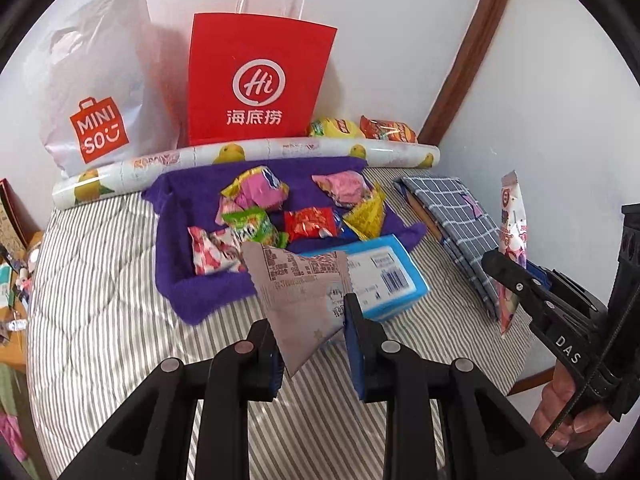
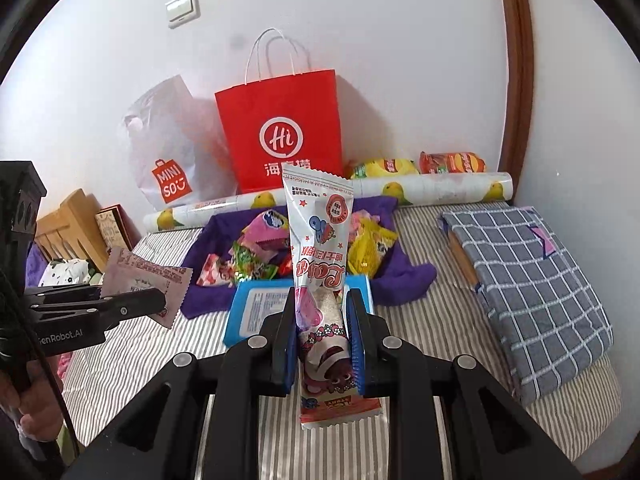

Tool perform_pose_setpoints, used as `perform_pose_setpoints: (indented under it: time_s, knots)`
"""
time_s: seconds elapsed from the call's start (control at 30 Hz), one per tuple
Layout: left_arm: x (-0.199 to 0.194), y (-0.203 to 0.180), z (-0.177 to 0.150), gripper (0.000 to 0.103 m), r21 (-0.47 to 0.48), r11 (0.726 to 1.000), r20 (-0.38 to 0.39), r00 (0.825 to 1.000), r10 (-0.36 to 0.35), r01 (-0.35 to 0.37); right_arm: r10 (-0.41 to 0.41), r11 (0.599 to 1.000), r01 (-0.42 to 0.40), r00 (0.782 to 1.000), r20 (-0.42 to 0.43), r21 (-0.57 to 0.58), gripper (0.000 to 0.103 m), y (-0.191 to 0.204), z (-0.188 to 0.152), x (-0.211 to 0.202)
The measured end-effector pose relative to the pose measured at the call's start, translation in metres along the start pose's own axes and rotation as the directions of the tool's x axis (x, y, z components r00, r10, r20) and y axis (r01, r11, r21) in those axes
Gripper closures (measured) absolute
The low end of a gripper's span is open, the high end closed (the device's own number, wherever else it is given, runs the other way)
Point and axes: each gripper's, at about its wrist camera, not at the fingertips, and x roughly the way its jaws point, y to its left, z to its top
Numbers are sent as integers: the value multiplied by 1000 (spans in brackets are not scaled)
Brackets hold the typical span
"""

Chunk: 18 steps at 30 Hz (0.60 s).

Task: Organize snacks
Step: 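Lift both held packets and carry them over the purple towel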

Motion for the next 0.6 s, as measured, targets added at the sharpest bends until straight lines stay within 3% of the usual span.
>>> perform_pose_setpoints:
  time_s: [0.6]
  knots:
    - [44,22,72,78,-11,1000,10,1000,-15,15,-9,1000,9,1000,3,9,81,-9,49,61]
